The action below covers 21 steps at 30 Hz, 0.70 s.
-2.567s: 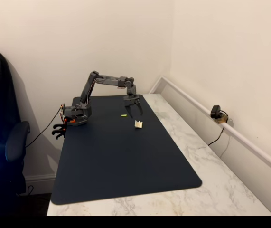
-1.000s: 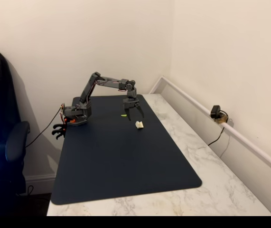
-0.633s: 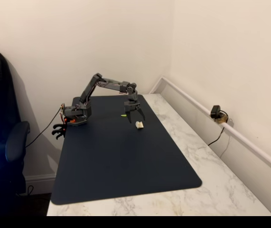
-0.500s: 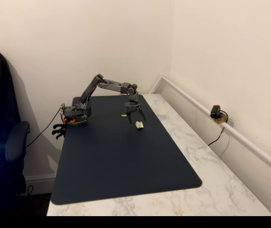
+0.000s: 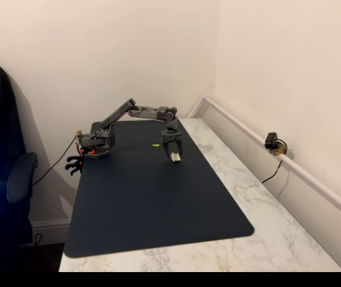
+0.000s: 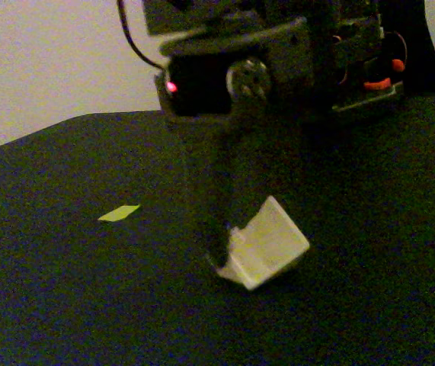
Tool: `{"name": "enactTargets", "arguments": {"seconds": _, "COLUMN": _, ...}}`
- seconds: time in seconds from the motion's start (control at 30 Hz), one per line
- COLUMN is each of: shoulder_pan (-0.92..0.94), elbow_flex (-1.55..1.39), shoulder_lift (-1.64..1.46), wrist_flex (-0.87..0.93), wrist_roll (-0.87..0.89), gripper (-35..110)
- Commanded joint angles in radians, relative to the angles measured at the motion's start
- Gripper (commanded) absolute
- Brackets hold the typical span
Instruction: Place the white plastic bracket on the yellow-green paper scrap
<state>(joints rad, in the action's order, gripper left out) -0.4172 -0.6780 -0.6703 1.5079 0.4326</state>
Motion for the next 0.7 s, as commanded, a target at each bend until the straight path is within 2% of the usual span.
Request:
{"name": "enactTargets", "arguments": {"seconds": 0.0, "shoulder_pan": 0.009, "elbow_flex": 0.071, "shoulder_lift": -0.034, "wrist_flex": 0.037, "wrist_roll": 0.012, "gripper": 6}}
{"name": "enactTargets", "arguments": {"seconds": 0.07, "shoulder_pan": 0.011, "elbow_flex": 0.089, "shoulder_lift": -0.023, "wrist_flex": 0.052, "wrist_roll": 0.012, "gripper": 0}}
{"name": "enactTargets", "arguments": {"seconds": 0.47, "shoulder_pan": 0.023, "elbow_flex": 0.103, "shoulder_lift": -0.117, "wrist_flex": 0.14, "wrist_roll": -0.011, "gripper": 0}}
{"name": "enactTargets", "arguments": {"seconds": 0.57, "shoulder_pan": 0.031, "elbow_flex": -0.04, "shoulder_lift": -0.267, "wrist_flex": 0.089, "wrist_roll": -0.012, "gripper": 0}}
{"name": "enactTargets", "arguments": {"seconds": 0.67, "shoulder_pan": 0.051, "elbow_flex": -0.337, "shoulder_lift": -0.499, "wrist_flex": -0.052, "wrist_roll": -0.005, "gripper": 0}}
